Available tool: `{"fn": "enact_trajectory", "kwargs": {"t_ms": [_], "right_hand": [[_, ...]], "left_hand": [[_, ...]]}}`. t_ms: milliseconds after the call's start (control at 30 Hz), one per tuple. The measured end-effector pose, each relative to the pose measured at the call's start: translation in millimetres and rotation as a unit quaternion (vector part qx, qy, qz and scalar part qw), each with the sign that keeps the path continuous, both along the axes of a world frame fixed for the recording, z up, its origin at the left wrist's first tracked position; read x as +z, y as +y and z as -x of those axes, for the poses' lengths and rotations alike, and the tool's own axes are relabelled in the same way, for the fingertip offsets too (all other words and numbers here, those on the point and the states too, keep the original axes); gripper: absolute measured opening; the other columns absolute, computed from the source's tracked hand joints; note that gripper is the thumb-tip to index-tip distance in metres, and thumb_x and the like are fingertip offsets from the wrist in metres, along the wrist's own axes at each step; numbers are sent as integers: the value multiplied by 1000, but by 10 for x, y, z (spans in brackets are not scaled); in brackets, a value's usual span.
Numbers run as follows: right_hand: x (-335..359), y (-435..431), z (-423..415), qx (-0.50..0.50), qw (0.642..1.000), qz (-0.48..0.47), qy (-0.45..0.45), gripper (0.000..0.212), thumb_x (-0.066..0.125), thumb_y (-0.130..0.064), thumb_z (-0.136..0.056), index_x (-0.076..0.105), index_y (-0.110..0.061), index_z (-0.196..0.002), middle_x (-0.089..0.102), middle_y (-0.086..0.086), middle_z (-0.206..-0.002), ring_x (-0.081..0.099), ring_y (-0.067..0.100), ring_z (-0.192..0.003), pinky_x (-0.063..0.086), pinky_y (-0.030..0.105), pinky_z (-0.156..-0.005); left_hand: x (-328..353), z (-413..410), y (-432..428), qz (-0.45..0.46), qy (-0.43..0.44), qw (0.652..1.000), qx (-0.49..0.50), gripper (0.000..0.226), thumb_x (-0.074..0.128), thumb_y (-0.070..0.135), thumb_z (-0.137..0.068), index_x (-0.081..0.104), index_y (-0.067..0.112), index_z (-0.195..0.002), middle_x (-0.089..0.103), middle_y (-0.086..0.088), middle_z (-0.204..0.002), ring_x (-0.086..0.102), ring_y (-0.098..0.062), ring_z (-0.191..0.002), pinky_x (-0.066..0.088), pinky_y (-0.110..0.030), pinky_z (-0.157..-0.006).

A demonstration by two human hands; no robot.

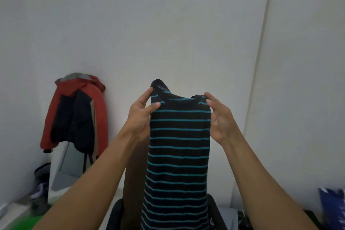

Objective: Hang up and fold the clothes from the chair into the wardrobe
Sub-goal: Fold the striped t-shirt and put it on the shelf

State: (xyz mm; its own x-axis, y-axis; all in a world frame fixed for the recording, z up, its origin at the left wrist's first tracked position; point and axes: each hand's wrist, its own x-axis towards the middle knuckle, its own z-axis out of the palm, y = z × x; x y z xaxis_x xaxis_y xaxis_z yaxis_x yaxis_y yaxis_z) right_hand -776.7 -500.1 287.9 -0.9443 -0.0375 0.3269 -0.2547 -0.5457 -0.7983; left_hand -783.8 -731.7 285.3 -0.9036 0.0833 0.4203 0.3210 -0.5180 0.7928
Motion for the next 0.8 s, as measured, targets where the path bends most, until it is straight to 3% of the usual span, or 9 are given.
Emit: {"fn": "enact_trajectory", "kwargs": {"t_ms": [133,233,400,533,667,800], "right_hand": [[-359,-7,285,1,998,6,-57,50,68,-17,-89,55,-9,-137,68,10,-117,67,30,-104,48,54,-103],[-691,-24,528,12,994,25,-106,43,68,-19,-88,60,-10,-129,71,8,-105,70,25,-92,58,46,-86],[-1272,-5,1034,36,980,46,-188,27,61,-19,-93,60,-11,-119,71,4,-87,68,20,-76,58,32,-66],[-1777,6,1462,41,963,62,-258,25,66,-22,-86,71,-11,-107,70,3,-84,67,19,-72,56,30,-68],[-2238,-24,1757,31,945,60,-319,45,66,-26,-85,66,-5,-126,69,4,-92,65,20,-79,54,32,-75],[-2545,-68,1816,39,936,56,-346,49,65,-32,-84,66,-8,-127,69,6,-94,64,23,-81,51,36,-80]], "left_hand": [[-346,302,89,1,-52,999,4,54,53,-6,-95,52,20,-142,68,-6,-126,71,-23,-103,60,-34,-79],[-660,566,186,8,-96,995,9,53,55,-5,-94,53,19,-141,67,-8,-129,71,-24,-101,60,-35,-80],[-1189,1029,308,29,-158,987,1,46,53,-1,-96,56,16,-138,67,-13,-126,67,-24,-107,58,-38,-90],[-1655,1422,406,47,-211,976,8,40,51,11,-97,56,17,-136,70,-13,-120,66,-27,-105,57,-41,-88],[-2090,1647,445,41,-267,962,22,39,51,19,-96,59,17,-134,69,-11,-119,64,-29,-105,53,-42,-89],[-2376,1625,427,39,-302,952,29,39,52,23,-96,60,18,-134,70,-9,-117,68,-23,-97,56,-36,-79]]}}
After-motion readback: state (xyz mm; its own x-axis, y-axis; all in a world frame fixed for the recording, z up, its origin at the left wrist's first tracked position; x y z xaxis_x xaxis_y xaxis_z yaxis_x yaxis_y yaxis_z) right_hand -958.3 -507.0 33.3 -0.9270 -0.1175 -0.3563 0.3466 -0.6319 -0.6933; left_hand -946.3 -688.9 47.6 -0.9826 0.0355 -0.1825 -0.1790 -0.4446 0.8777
